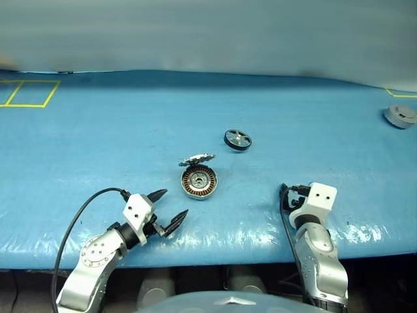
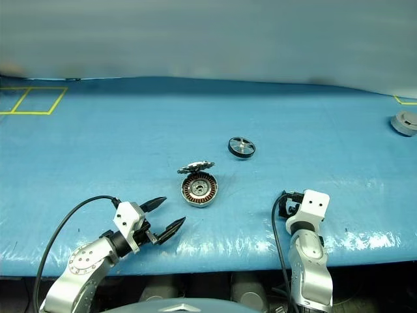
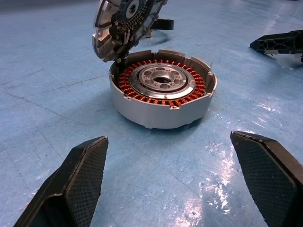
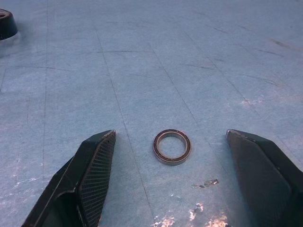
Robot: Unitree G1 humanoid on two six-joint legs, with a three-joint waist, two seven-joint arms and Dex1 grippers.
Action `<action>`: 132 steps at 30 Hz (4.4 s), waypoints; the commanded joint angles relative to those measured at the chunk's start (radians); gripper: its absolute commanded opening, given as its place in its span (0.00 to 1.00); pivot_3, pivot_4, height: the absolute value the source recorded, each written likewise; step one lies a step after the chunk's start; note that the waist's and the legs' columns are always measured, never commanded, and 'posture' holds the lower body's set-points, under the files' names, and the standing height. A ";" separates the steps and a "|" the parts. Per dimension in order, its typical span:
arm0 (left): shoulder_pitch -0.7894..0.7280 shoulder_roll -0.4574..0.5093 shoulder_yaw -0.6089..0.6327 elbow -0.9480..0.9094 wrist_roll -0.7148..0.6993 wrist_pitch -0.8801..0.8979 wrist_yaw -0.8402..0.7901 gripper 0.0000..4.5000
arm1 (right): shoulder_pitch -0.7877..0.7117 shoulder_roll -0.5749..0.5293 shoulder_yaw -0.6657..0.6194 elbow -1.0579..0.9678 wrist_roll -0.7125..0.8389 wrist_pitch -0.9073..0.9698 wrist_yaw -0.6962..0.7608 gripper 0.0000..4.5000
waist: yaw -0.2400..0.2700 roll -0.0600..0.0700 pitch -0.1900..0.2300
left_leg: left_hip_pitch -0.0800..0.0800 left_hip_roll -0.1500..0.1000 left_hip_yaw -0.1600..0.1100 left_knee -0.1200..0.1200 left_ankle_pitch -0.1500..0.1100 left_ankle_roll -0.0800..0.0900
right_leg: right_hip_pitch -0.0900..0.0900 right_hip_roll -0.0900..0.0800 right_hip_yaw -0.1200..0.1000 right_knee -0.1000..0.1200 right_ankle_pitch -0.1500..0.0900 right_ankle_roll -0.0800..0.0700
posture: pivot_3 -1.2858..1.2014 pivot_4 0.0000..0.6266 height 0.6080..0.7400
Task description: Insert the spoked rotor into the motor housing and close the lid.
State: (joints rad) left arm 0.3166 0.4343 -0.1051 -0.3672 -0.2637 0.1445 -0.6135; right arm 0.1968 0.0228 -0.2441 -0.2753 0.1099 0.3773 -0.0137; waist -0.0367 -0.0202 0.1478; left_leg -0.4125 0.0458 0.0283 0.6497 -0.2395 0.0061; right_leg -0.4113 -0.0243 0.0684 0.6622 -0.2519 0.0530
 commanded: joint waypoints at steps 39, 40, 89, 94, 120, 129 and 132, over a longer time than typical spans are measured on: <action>0.005 -0.016 0.001 -0.038 0.003 -0.014 0.011 1.00 | -0.117 -0.262 0.372 -0.345 0.114 0.311 0.343 0.17 | 0.002 -0.006 -0.007 | 0.001 0.000 -0.002 0.001 0.000 0.000 | 0.001 0.000 0.000 0.001 0.000 0.000 | 0.52 0.24 1.00; 0.007 -0.017 0.001 -0.039 0.004 -0.014 0.012 1.00 | -0.128 -0.282 0.388 -0.356 0.118 0.322 0.364 0.17 | 0.002 -0.006 -0.007 | 0.001 0.000 -0.002 0.001 0.000 0.000 | 0.001 0.000 0.000 0.001 0.000 0.000 | 0.52 0.24 1.00; 0.034 -0.035 0.010 -0.051 0.027 -0.042 0.055 1.00 | -0.328 -0.211 0.612 -0.103 0.037 0.356 0.375 0.48 | 0.001 -0.006 -0.007 | 0.001 0.000 -0.001 0.002 0.000 0.000 | 0.001 0.001 -0.001 0.001 0.001 0.000 | 0.52 0.24 1.00; 0.033 -0.034 0.010 -0.047 0.027 -0.043 0.052 1.00 | -0.331 -0.190 0.564 -0.197 0.105 0.439 0.384 0.62 | 0.001 -0.006 -0.007 | 0.000 0.000 -0.001 0.003 0.000 0.000 | 0.001 0.000 -0.001 0.001 0.001 0.000 | 0.52 0.24 1.00; 0.012 -0.040 0.007 -0.019 0.051 -0.064 0.046 1.00 | -0.354 -0.161 0.608 -0.084 0.061 0.356 0.306 0.01 | 0.000 -0.006 -0.007 | -0.001 0.000 -0.002 0.003 0.000 0.000 | 0.001 0.001 -0.001 0.001 0.002 0.001 | 0.52 0.24 1.00; 0.015 -0.039 0.010 -0.021 0.047 -0.059 0.045 1.00 | -0.340 -0.119 0.584 -0.027 0.059 0.305 0.295 0.01 | 0.000 -0.006 -0.007 | 0.000 0.000 -0.001 0.003 0.000 0.000 | 0.001 0.001 -0.001 0.001 0.002 0.001 | 0.52 0.24 1.00; 0.015 -0.038 0.010 -0.022 0.047 -0.058 0.045 1.00 | -0.345 -0.116 0.581 -0.019 0.054 0.300 0.294 0.01 | 0.000 -0.006 -0.007 | 0.000 0.000 -0.001 0.003 0.000 0.000 | 0.001 0.001 -0.001 0.001 0.002 0.001 | 0.52 0.24 1.00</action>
State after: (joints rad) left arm 0.3318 0.3968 -0.0981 -0.3680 -0.2151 0.1004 -0.5677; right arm -0.1415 -0.1003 0.3464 -0.2852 0.1658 0.6869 0.2833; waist -0.0369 -0.0262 0.1412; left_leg -0.4129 0.0458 0.0272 0.6527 -0.2394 0.0064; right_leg -0.4107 -0.0238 0.0675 0.6636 -0.2503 0.0539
